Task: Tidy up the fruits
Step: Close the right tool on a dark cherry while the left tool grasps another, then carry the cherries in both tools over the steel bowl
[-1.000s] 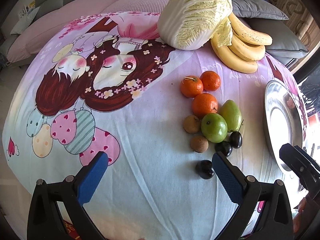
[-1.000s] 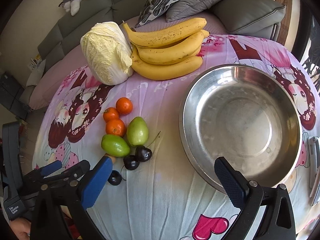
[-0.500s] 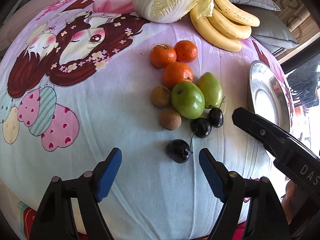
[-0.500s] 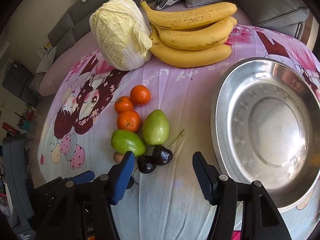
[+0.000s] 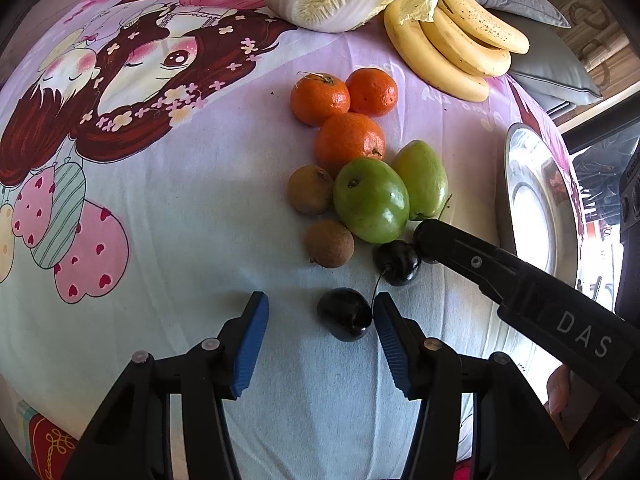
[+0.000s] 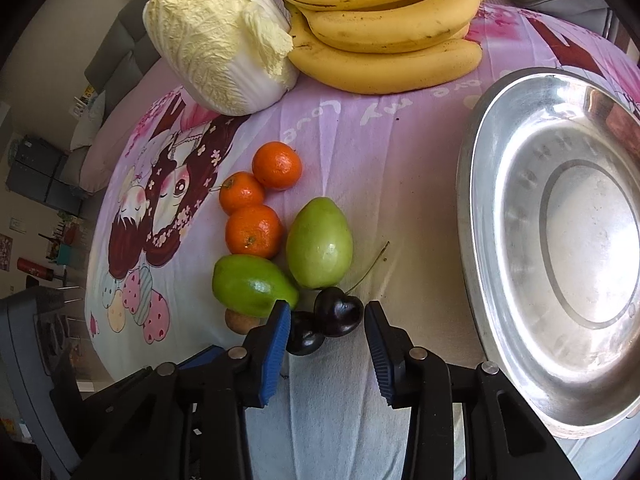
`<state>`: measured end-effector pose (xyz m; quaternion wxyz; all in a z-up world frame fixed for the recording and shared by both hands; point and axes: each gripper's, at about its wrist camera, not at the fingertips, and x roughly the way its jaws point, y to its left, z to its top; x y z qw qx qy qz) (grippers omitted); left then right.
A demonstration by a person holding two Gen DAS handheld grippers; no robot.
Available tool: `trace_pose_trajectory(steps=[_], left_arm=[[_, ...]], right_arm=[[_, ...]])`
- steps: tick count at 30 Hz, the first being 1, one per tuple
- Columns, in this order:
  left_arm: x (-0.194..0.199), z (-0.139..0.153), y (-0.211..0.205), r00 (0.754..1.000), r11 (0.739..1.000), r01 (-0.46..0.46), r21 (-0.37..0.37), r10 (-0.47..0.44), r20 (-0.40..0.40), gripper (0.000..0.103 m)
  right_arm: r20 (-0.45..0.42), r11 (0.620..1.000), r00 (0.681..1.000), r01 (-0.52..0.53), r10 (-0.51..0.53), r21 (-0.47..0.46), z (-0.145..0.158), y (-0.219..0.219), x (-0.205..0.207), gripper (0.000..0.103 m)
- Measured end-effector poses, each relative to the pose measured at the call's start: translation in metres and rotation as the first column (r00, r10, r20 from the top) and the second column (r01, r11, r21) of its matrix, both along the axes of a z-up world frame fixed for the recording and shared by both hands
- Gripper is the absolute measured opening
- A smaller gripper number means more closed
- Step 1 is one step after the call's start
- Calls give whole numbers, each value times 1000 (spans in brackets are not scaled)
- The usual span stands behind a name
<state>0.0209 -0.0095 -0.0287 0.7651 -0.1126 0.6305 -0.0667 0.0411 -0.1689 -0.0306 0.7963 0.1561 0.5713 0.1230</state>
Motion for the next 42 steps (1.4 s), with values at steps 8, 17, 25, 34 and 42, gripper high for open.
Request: trace_pose_trajectory(steps=[8,17,25,34,42], left_arm=[[8,-5,-9,1000,1000,-1,-27,1,17,29],[10,4,1,996,999,-41,-15,42,76,29],[18,4,7,995,999,-51,-13,52,88,29],[7,9,15,992,997,-74,-1,73,101,29],[-1,22,16,990,996,-83,-14,84,110,29]], right_arm=[[-26,1000,1000,2,-1,14,-8,-1,4,38],[-9,1000,1000,-11,11,-12,-6,2,3,33],[-8,999,1000,-6,6,-35,-3,1,-3,29],[1,999,999,32,-32,-30,4,-15,-19,29],[36,998,998,54,-53,-26,19,-24,-22,29]])
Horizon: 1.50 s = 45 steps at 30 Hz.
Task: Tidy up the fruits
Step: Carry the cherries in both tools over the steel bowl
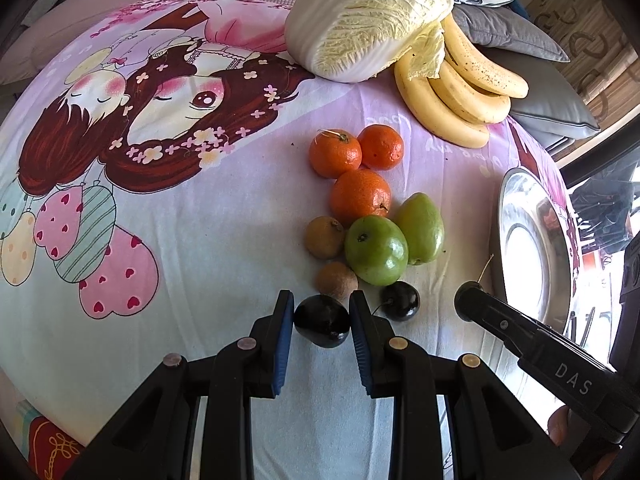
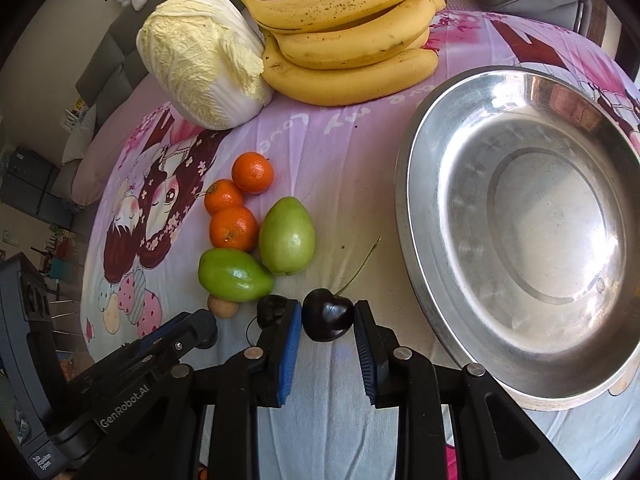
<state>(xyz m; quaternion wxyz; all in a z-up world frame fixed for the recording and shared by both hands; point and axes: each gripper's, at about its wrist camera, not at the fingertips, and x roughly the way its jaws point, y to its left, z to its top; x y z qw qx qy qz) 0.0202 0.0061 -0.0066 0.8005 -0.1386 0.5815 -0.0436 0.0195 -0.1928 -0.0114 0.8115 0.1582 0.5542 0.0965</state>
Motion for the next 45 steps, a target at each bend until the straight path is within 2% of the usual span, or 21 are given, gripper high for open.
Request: trace_pose_trajectory(steps=[6,12,16,26,30,38,45], left_arm=[[4,28,-3,998,1000,17,6,-17,60,29],[18,46,-17,996,999,30,10,-31,86,29],[26,53,-35,994,998,63,19,-64,89,29],[44,64,-103,972,978,208,25,-210,104,29],[51,69,-136,956,963,270,16,-270,113,29],[60,59,-189,926,931,365,23,-365,91,29],[70,32,-207,928,928,371,33,-372,30,29]], right_arm=[[54,1000,998,31,-31,5,20,-11,-1,29],[78,997,994,68,-70,24,30,-28,1,29],[101,991,986,132,-132,11,37,-51,1,29],[106,928,925,371,-366,-36,41,-126,0,29],[113,907,903,419,-414,-29,43,-147,-3,29],[110,874,872,484,-477,-48,37,-174,-7,29],[59,867,868,495,-492,-52,21,-185,-3,29]])
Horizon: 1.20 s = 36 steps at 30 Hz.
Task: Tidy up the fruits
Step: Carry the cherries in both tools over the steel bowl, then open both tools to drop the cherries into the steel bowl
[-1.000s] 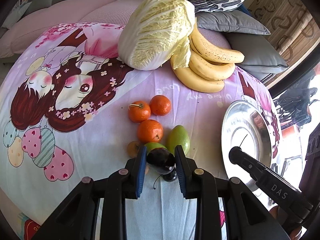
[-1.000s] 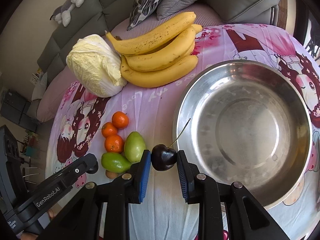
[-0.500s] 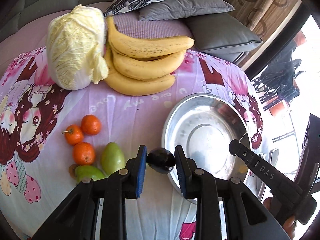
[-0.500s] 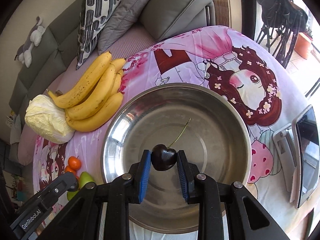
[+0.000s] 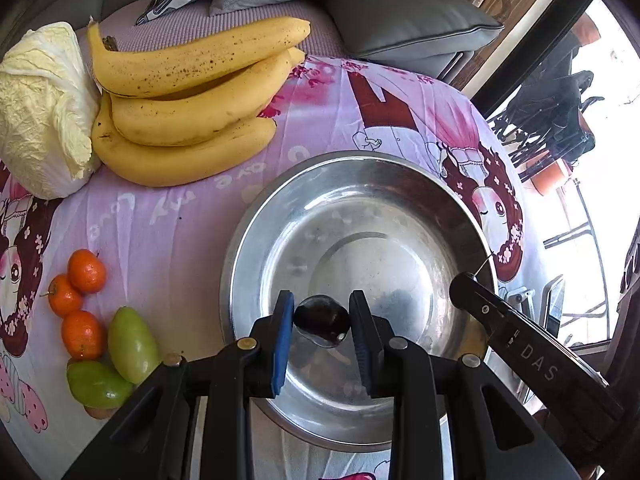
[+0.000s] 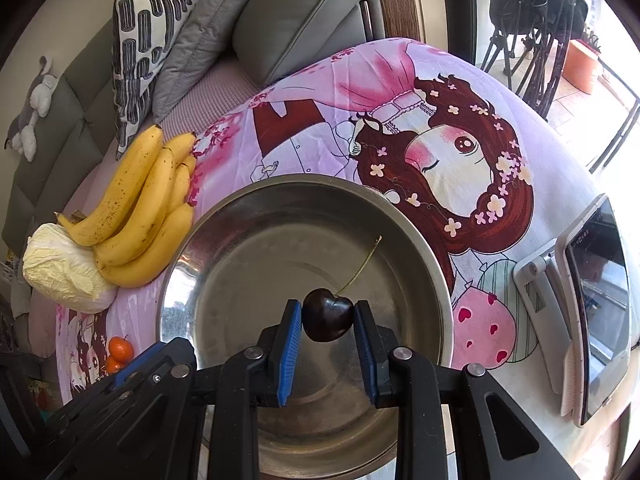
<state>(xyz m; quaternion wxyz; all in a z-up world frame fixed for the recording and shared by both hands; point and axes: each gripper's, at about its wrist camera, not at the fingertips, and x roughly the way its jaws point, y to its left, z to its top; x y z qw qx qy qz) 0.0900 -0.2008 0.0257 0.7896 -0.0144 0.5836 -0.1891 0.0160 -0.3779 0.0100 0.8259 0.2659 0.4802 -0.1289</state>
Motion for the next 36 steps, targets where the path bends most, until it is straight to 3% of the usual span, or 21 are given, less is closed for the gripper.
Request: trace_pose_trajectory(steps=[7,16,20,24,26,28,33,36], left_arm=[[7,-16,-8,999,1000,-15,14,15,-30,29],[7,-16,-9,999,999,-26,30,27,-20,30],[6,-10,-3,999,999,-44,22,44,-16,45],[4,-7,8,998,997,-58,46,59,-20,46],[2,-4,16,997,996,-74,50,75,-20,53],[1,0,27,995,994,-96,59,97,-15,60],[-3,5,62,986,983,-164,86,166,-9,64],[-5,6,85,976,972,-215,91,216,-1,75]], right_arm=[[-30,1000,999,-13,13,0,-5,1,4,29],[-54,1000,998,-28,28,2,-7,2,8,29],[-58,999,998,-34,34,6,-7,3,9,30],[-71,999,996,-45,45,-4,-7,5,11,32],[-72,999,996,-50,49,-8,-7,6,12,36],[-73,998,996,-55,54,-18,-6,7,12,49],[-69,998,996,-57,55,-29,-3,9,12,56],[-84,997,995,-67,63,-44,-3,15,14,60]])
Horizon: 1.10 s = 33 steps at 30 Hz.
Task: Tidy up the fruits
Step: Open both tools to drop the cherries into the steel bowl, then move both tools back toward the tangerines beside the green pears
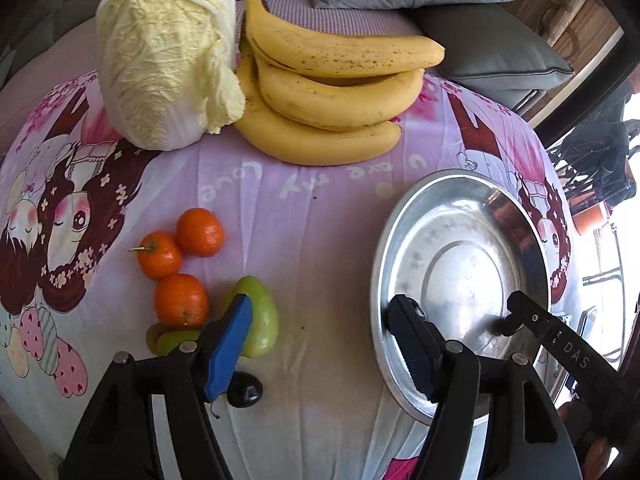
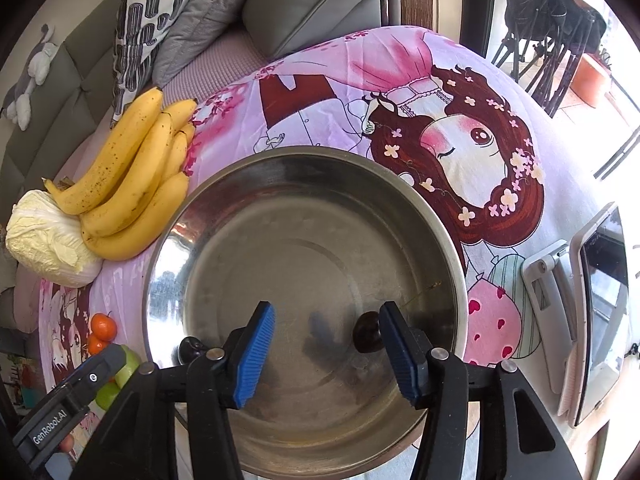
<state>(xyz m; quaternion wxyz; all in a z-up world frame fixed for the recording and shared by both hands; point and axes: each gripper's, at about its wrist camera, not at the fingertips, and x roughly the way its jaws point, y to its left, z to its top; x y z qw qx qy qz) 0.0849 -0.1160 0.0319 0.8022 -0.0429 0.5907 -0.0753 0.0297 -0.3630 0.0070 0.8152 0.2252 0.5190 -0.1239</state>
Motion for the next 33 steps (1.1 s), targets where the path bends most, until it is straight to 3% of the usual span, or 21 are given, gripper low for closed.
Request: trace_pose_trajectory(steps=[6,8,14,23,28,33], left_arm=[[-8,-8,46,995,995,-103,15,103,-9,82],[-10,-14,58,991,990,-135,29,136,-13,92],[-19,-29,88,978,980,-200,-2,199,-69,92],[-34,-29,123,964,965,-261,-39,258,-62,94],[-48,-30,136,965,964,-259,-63,256,-60,95],[-49,-22,148,961,956,-276,-101,274,-39,95]], right_arm=[[-10,997,997,-75,75,-24,1,26,5,68],[-15,995,996,-93,93,-45,2,34,6,69],[-26,985,986,-164,163,-48,1,61,9,70],[-27,973,974,-227,226,-42,-1,90,9,71],[-31,967,968,-250,248,-56,-3,105,9,84],[-35,958,963,-271,269,-90,-5,115,12,90]])
